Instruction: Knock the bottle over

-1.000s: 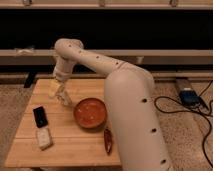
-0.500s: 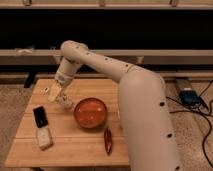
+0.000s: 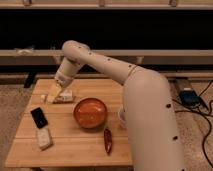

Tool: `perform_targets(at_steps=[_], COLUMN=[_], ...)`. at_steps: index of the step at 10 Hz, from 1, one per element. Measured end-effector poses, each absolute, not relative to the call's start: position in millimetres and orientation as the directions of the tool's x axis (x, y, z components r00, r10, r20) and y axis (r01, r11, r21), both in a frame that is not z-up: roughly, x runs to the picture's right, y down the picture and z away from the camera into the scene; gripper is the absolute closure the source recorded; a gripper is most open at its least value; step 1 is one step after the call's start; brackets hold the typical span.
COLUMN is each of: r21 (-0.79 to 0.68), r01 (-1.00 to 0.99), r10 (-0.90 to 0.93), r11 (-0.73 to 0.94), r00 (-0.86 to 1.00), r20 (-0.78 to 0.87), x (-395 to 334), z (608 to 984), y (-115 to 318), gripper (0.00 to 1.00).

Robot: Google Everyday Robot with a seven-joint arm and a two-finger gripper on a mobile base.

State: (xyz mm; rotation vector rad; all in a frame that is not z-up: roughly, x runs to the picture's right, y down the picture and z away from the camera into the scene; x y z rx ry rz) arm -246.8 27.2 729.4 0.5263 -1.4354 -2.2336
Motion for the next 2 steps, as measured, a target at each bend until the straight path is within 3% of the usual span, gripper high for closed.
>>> perform_targets(at_steps=[2], r21=[0.916], r01=[0.170], r10=[-0.553], r11=[-0.364], r00=[-0.830], r20=[-0.066], x=[-240.8], z=[734.3], y=[22.5], gripper=[0.20])
